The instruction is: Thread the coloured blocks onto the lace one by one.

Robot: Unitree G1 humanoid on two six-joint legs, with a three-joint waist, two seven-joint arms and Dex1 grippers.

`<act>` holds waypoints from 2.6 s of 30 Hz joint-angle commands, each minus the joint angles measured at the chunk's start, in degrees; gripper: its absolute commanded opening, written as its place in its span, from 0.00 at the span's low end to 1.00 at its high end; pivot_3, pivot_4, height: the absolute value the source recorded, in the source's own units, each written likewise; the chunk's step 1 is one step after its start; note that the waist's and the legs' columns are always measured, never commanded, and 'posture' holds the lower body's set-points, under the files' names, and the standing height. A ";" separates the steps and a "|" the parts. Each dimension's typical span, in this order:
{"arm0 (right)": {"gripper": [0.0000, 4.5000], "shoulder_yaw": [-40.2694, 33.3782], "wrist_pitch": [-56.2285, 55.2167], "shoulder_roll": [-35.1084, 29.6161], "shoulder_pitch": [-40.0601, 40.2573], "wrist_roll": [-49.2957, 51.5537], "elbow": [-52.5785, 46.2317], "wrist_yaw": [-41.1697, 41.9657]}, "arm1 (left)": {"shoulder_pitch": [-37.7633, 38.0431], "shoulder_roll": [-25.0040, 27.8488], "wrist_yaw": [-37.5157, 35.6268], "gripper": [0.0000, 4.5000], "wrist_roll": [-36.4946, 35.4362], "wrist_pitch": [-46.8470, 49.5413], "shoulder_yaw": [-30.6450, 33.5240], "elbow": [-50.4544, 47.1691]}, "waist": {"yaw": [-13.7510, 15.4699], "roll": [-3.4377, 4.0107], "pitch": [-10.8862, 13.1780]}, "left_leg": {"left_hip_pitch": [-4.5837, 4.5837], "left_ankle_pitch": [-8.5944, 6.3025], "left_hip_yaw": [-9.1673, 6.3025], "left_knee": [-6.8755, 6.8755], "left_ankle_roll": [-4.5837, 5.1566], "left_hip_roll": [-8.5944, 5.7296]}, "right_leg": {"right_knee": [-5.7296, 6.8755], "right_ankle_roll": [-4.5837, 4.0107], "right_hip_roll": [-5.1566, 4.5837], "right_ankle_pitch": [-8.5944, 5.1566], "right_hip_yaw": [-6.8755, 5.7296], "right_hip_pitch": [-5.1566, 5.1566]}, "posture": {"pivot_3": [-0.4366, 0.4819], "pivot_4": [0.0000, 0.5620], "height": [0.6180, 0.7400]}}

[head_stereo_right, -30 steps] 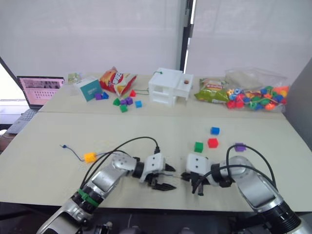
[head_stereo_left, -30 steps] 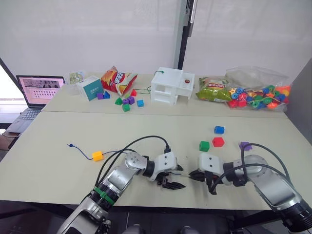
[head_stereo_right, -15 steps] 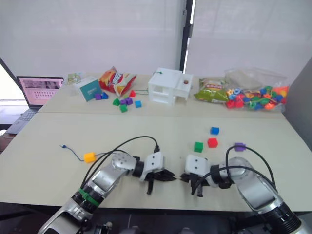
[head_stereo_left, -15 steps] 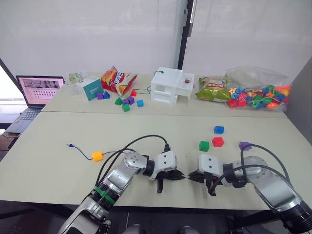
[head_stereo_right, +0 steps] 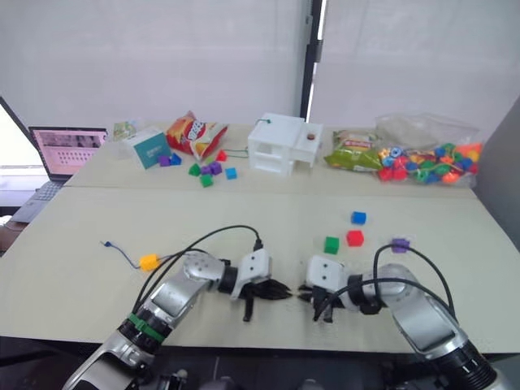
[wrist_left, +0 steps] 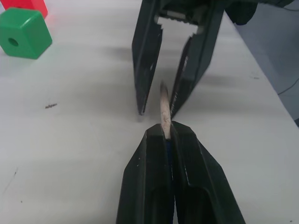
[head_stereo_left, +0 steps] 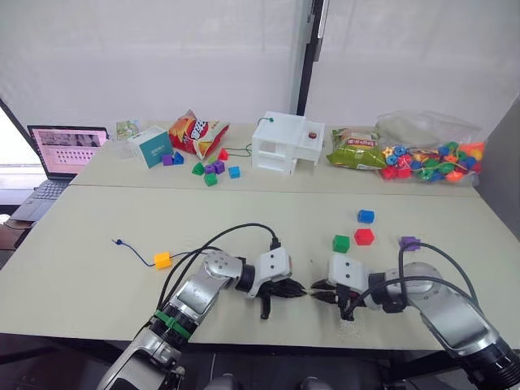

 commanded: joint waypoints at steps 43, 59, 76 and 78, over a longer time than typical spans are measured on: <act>0.50 -33.50 -2.88 22.60 -8.94 -0.85 31.22 -50.49 | 2.17 2.78 4.05 0.00 -1.13 3.13 1.30 -7.87 | -0.82 0.25 -0.06 | 0.12 0.04 0.07 -0.14 -0.05 0.00 | 0.09 -0.02 0.09 -0.01 0.14 -0.01 | 0.48 0.27 1.00; 0.27 -31.40 17.12 26.56 4.14 5.63 -14.33 -53.46 | 2.21 3.52 3.82 0.00 -1.39 2.96 1.65 -7.76 | -0.55 0.39 -0.06 | 0.02 0.03 0.04 -0.14 -0.03 0.01 | 0.09 -0.02 0.08 -0.01 0.14 -0.08 | 0.48 0.27 1.00; 0.27 -9.93 37.42 37.22 23.44 12.66 -35.28 -64.15 | 2.16 4.76 2.75 0.00 -2.10 3.98 2.23 -8.77 | -0.56 0.39 -0.05 | 0.06 0.03 -0.07 -0.11 -0.03 0.01 | 0.01 -0.01 0.13 -0.02 0.05 -0.03 | 0.48 0.27 1.00; 0.27 -9.18 37.42 36.77 23.48 12.59 -32.25 -62.83 | 2.36 5.07 2.78 0.00 -1.86 3.80 2.25 -8.74 | -0.59 0.39 -0.05 | 0.08 0.03 -0.08 -0.11 -0.03 0.03 | 0.00 -0.01 0.15 -0.02 0.04 -0.01 | 0.48 0.27 1.00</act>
